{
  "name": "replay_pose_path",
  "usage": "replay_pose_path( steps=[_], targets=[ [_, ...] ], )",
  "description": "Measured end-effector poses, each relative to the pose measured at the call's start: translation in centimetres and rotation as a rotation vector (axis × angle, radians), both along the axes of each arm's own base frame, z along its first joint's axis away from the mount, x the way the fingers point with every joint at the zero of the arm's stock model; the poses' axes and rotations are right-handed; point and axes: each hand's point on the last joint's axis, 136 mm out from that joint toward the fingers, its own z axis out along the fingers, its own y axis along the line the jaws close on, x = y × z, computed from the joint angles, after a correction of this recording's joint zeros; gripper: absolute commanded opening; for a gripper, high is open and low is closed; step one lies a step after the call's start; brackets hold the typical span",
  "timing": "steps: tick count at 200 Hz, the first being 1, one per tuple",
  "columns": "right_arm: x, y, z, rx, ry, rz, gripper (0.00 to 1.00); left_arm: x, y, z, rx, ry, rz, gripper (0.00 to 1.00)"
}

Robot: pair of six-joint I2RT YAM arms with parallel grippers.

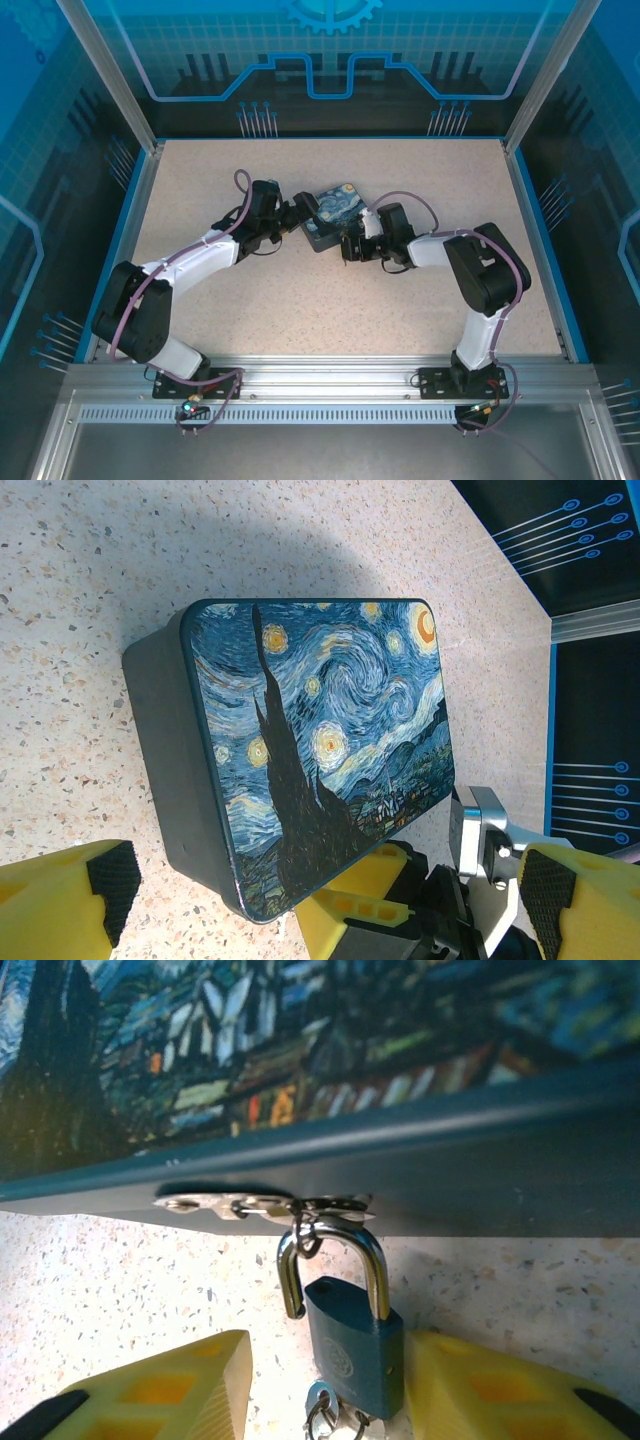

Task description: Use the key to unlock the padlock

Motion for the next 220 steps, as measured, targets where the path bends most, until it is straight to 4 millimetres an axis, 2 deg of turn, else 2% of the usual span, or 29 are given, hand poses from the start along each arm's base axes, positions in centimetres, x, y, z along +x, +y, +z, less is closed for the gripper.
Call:
replay_pose_path(
  steps=[48, 90, 145, 185, 220],
  targets=[
    [0.20, -0.19, -0.27, -0.015, -0.007, -0.009, 0.33, 0.00, 0.00, 0.00, 0.000, 0.000, 0.000, 0.99],
    [0.28, -0.25, -0.37, -0.026, -0.013, -0.014, 0.32, 0.00, 0.00, 0.00, 0.000, 0.000, 0.000, 0.99],
    [0.23, -0.35, -0.52, -0.034, -0.012, -0.016, 0.23, 0.01, 0.00, 0.01, 0.001, -0.001, 0.000, 0.99],
    [0.06, -0.42, -0.69, -0.039, -0.008, -0.012, 0.21, 0.00, 0.00, 0.00, 0.001, -0.001, -0.001, 0.99],
    [-0.10, -0.48, -0.80, -0.041, -0.003, -0.012, 0.09, 0.03, -0.02, 0.08, 0.001, -0.003, -0.002, 0.99]
  ],
)
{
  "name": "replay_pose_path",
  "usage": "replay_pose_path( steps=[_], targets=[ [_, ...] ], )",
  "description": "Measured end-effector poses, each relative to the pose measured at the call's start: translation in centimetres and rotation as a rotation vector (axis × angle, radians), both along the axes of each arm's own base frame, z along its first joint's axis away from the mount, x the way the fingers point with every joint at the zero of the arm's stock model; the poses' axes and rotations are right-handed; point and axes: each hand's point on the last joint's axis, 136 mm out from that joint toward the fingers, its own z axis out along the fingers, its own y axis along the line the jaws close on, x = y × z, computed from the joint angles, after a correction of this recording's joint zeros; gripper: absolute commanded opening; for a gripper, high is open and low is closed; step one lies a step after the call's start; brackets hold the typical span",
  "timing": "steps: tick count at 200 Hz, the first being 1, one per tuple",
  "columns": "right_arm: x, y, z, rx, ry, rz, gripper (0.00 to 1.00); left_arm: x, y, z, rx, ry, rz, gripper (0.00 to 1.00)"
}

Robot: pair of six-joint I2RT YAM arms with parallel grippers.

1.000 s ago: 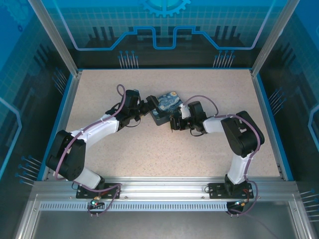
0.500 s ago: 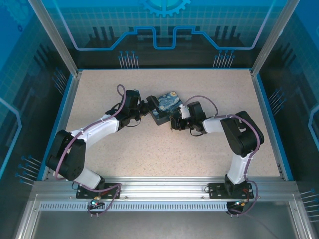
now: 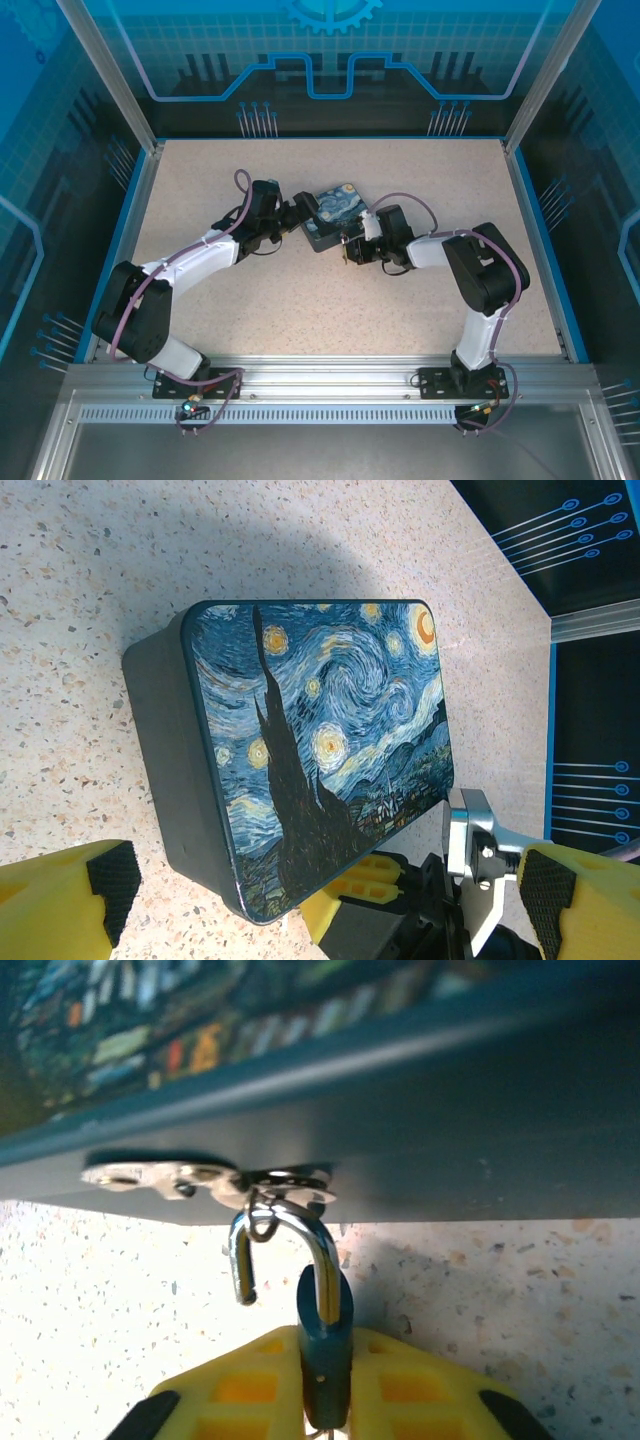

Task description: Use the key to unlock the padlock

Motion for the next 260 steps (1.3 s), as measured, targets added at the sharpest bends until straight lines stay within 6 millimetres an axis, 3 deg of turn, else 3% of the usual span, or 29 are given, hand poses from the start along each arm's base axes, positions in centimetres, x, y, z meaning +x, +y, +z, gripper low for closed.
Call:
replay_pose_path(
  steps=[44, 114, 148, 170, 207, 260],
  targets=[
    [-0.3, -0.1, 0.0, -0.007, 0.011, 0.001, 0.00, 0.2, -0.1, 0.4, 0.005, -0.014, -0.007, 0.99],
    [-0.9, -0.8, 0.4, -0.048, 0.104, -0.041, 0.00, 0.5, 0.5, 1.3, 0.085, -0.017, -0.018, 0.99],
    [-1.0, -1.0, 0.6, -0.064, 0.153, -0.075, 0.00, 1.7, 0.2, 1.9, 0.166, 0.004, -0.058, 0.99],
    [-1.0, -0.9, 0.7, -0.064, 0.177, -0.096, 0.00, 1.9, 0.4, 0.5, 0.224, 0.044, -0.075, 0.99],
    [-1.1, -0.6, 0.9, -0.083, 0.215, -0.136, 0.00, 0.4, 1.4, -3.3, 0.383, 0.139, -0.111, 0.99],
    [-1.8, -0.4, 0.8, -0.147, 0.247, -0.165, 0.00, -0.8, 1.3, -6.0, 0.512, 0.186, -0.163, 0.99]
  ],
)
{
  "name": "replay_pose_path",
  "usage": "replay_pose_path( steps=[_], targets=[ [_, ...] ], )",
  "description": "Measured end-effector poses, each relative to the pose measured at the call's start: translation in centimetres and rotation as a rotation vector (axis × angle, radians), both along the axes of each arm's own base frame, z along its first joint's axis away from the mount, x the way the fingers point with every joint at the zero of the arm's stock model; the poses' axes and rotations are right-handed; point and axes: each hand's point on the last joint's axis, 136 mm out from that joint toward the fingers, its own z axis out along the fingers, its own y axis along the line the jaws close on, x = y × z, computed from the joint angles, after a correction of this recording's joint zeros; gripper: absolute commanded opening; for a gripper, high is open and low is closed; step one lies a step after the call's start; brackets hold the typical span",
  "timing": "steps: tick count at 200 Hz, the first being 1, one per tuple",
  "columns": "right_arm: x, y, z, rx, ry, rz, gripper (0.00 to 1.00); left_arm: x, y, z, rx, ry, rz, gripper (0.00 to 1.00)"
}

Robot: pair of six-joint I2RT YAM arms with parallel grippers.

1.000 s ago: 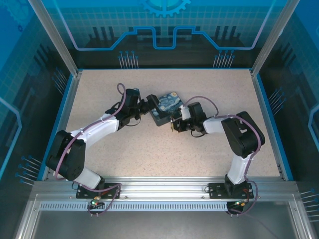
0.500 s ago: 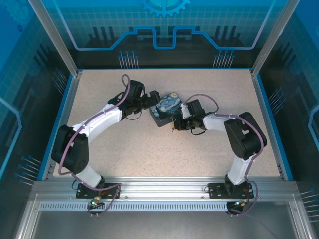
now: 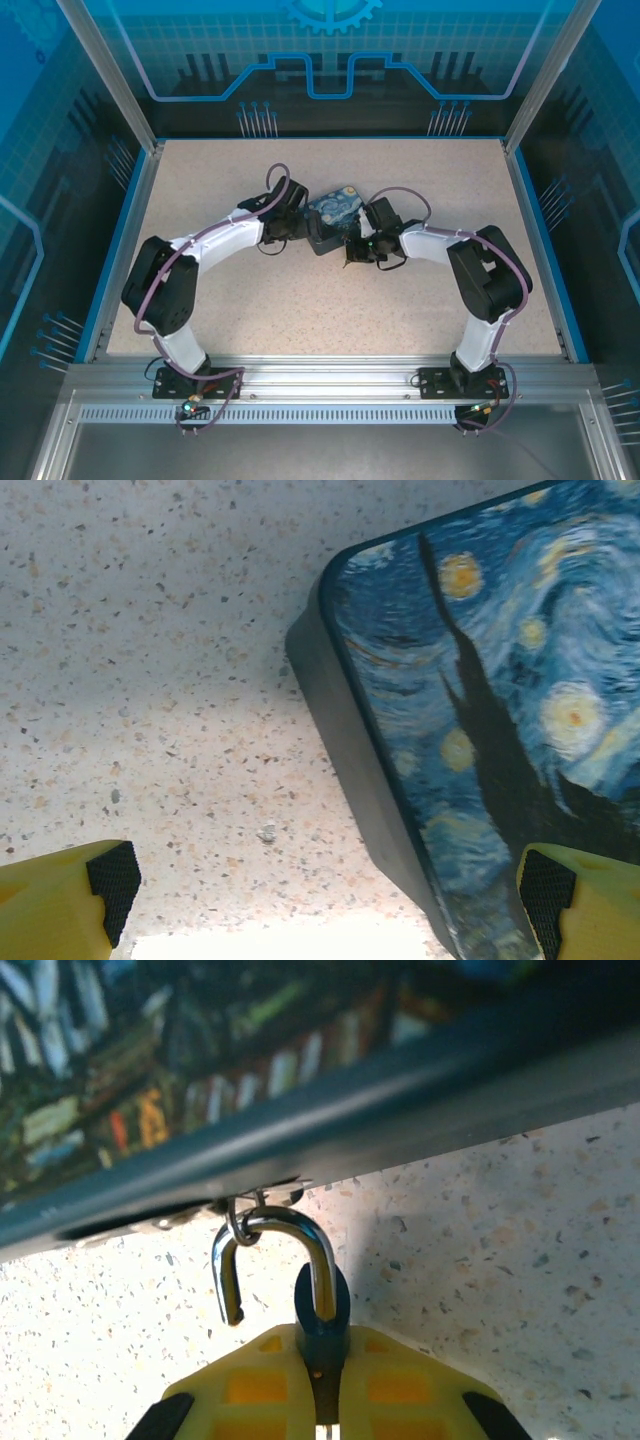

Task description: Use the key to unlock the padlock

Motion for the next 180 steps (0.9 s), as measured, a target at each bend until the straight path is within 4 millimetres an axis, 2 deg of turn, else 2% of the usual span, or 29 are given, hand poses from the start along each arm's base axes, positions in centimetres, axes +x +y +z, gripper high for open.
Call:
replay_pose_path(
  steps=[32, 136, 180],
  targets=[
    [-0.4, -0.4, 0.2, -0.016, 0.017, -0.017, 0.00, 0.0, 0.4, -1.2, 0.032, 0.021, 0.010, 0.99],
    [-1.4, -0.8, 0.6, -0.013, 0.066, -0.040, 0.00, 1.1, 0.0, -1.3, 0.028, 0.001, 0.014, 0.99],
    [-1.4, -1.0, 1.5, 0.033, 0.085, -0.065, 0.00, 1.3, -0.1, -1.4, 0.025, -0.003, 0.014, 0.99]
  ],
)
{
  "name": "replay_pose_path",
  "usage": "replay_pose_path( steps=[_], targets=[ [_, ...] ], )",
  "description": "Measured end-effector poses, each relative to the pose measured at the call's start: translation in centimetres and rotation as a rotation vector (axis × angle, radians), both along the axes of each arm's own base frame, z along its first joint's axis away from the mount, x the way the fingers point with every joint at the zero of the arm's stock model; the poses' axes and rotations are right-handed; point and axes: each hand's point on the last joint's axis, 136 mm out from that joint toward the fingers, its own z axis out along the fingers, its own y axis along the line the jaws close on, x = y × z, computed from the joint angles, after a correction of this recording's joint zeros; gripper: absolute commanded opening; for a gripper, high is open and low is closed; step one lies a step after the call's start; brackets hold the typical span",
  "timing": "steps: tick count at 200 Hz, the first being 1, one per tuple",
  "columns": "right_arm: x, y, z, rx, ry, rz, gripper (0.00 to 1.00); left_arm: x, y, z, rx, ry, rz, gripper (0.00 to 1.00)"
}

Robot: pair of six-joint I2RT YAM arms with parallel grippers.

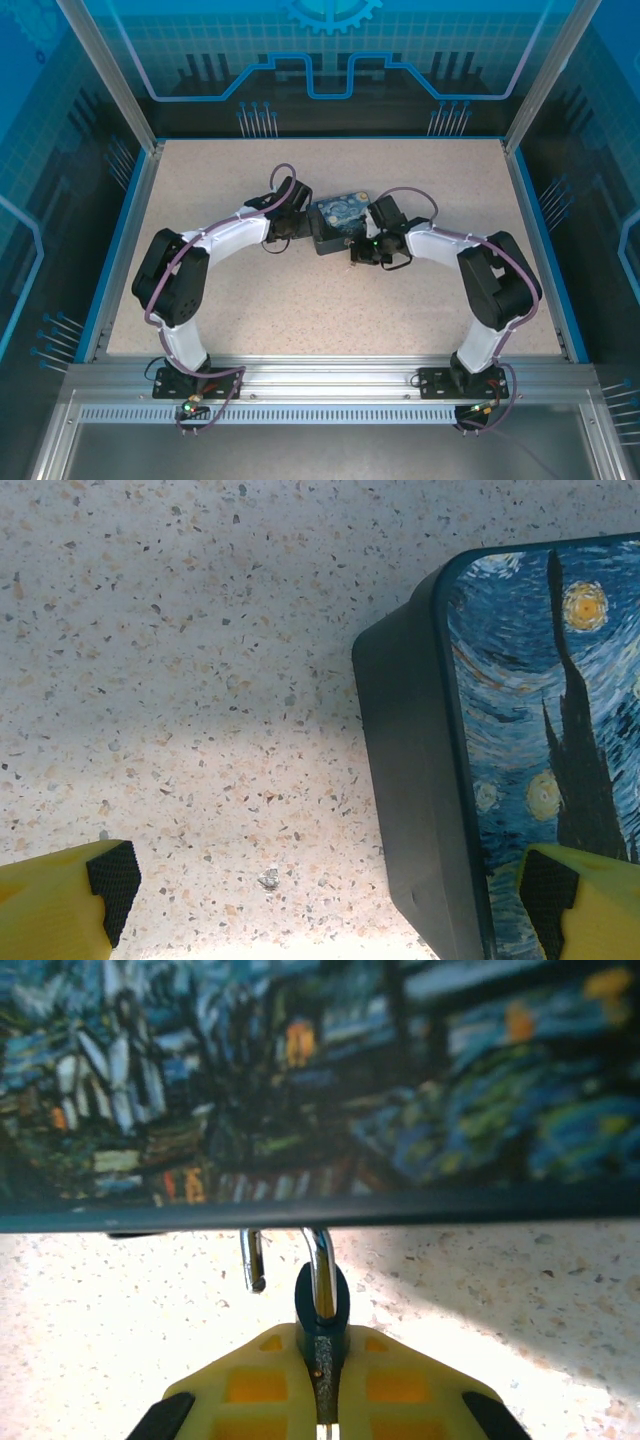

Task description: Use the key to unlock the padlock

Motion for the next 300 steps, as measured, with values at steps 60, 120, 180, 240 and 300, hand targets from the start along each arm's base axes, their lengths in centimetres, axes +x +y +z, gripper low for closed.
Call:
replay_pose_path(
  steps=[60, 120, 180, 240, 300],
  targets=[
    [0.0, 1.1, 0.4, 0.130, 0.038, -0.049, 0.00, 0.1, -0.2, -0.1, -0.012, -0.003, 0.001, 0.99],
    [0.8, 1.9, 0.6, 0.241, -0.008, -0.085, 0.00, 0.7, -0.3, -0.1, -0.033, -0.025, 0.020, 0.99],
    [1.2, 2.0, 0.9, 0.358, -0.095, -0.088, 0.00, 0.9, -0.3, -0.1, -0.044, -0.030, 0.036, 0.99],
    [1.6, 0.9, 0.5, 0.456, -0.110, -0.118, 0.00, 0.8, -0.3, -0.3, -0.048, -0.024, 0.032, 0.99],
    [1.6, 0.2, -0.9, 0.511, -0.107, -0.137, 0.00, 0.5, -1.0, -0.5, -0.082, -0.008, 0.011, 0.99]
  ],
)
